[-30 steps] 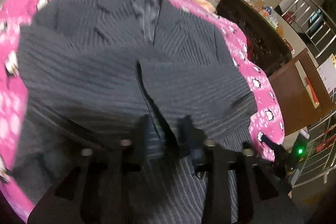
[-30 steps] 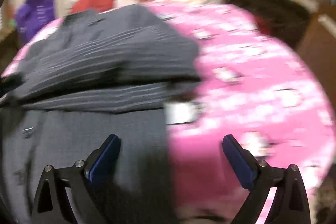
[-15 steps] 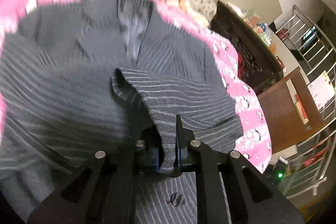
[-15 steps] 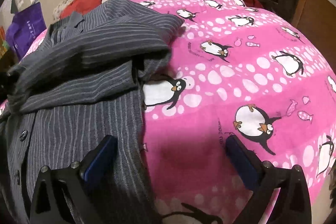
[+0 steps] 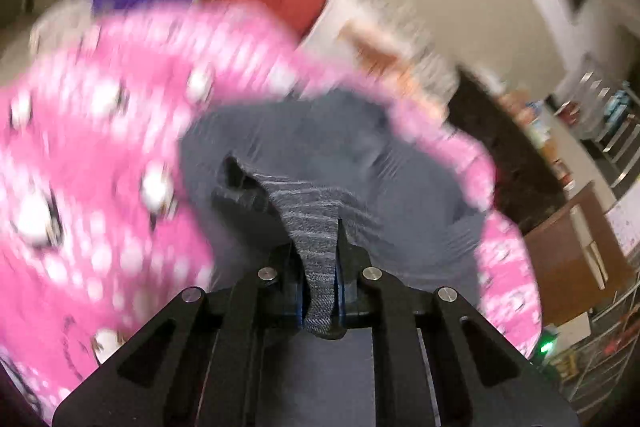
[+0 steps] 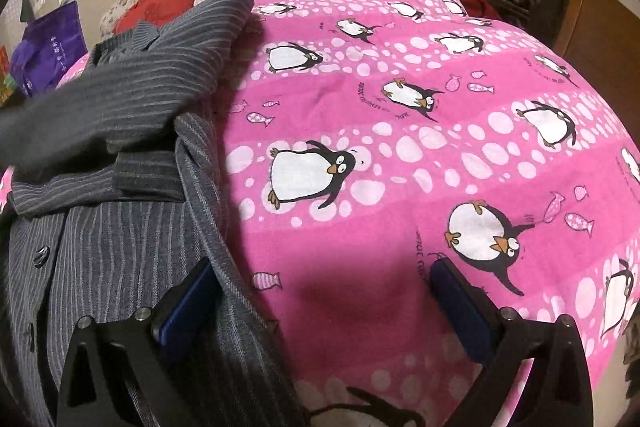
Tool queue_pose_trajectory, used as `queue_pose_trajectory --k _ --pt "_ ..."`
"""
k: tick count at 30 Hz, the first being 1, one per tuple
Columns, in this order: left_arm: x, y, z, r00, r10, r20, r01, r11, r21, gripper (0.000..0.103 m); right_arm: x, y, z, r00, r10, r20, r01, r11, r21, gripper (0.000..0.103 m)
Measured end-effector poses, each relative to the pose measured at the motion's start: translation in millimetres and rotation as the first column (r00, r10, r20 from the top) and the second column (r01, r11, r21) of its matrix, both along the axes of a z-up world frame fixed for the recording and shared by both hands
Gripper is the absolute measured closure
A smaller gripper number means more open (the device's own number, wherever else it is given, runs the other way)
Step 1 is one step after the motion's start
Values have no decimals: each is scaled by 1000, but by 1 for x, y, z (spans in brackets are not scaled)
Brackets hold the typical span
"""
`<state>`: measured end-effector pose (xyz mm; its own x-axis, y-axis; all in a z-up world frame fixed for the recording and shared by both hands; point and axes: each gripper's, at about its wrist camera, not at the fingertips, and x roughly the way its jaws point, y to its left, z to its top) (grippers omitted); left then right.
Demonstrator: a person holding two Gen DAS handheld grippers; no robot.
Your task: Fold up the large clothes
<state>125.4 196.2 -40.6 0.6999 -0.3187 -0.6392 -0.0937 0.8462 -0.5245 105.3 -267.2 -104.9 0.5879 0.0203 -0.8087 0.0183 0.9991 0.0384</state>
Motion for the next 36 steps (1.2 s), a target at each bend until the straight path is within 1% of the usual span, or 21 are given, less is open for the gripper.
queue_pose_trajectory --k 2,3,5,7,10,12,14,15,16,17,19,22,23,24,26,27,29,31,32,34,36 --pt "10 -1 -34 994 -4 -108 5 1000 15 90 0 0 0 1000 0 -1 0 1000 1 0" --pt "11 -3 -40 992 -17 -126 19 1000 21 88 0 0 0 1000 0 -2 0 1000 2 0" --pt "5 -3 -37 994 -13 -111 13 1000 7 85 1 0 0 1000 3 -13 -3 1000 4 0" --pt "1 1 -26 994 -6 -111 6 1000 4 74 4 -2 3 999 12 -41 -11 1000 11 0" --pt "-17 14 8 997 79 -26 -76 993 89 63 8 -3 16 998 36 -53 -38 999 -28 5" --pt "-25 19 22 992 123 26 -125 987 101 56 13 -2 37 998 57 13 -56 996 -69 6" --pt "-24 12 32 989 125 72 -133 985 110 54 21 6 63 990 90 108 -81 993 -84 11" --pt "-20 7 32 991 110 79 -119 985 122 54 30 16 73 983 134 128 -124 989 -81 36" --pt "-13 -4 32 993 83 80 -94 984 150 54 38 25 76 978 168 126 -159 984 -80 77" --pt "-6 -13 28 994 72 76 -85 981 173 54 54 42 78 969 227 101 -220 973 -75 88" --pt "9 -31 13 998 54 43 -62 973 222 54 78 69 78 951 298 85 -295 954 -47 93" --pt "22 -38 -12 995 87 -47 -72 964 256 54 106 99 73 929 362 72 -359 932 -56 93" --pt "19 -36 -18 993 98 -63 -80 966 247 54 120 102 69 926 375 45 -375 927 -23 93" --pt "19 -35 -22 993 101 -68 -82 967 240 54 134 100 62 920 392 0 -392 919 30 93" --pt "15 -36 -29 994 94 -64 -76 967 244 54 146 92 47 900 423 -105 -418 906 65 93" --pt "14 -37 -30 994 88 -58 -71 965 252 53 143 83 43 886 440 -149 -431 898 87 93" --pt "12 -40 -34 996 80 -45 -65 959 277 53 126 69 42 852 494 -174 -472 868 150 93" --pt "12 -44 -38 996 79 -38 -64 954 293 52 97 50 27 820 521 -237 -497 853 156 93" --pt "11 -45 -39 996 82 -31 -69 951 302 52 86 43 18 817 517 -257 -499 856 137 93" --pt "11 -49 -41 997 81 -18 -71 944 322 49 64 26 13 833 529 -164 -511 848 143 92" --pt "11 -52 -41 997 71 -17 -61 940 336 48 60 14 14 854 496 -156 -468 864 186 93"
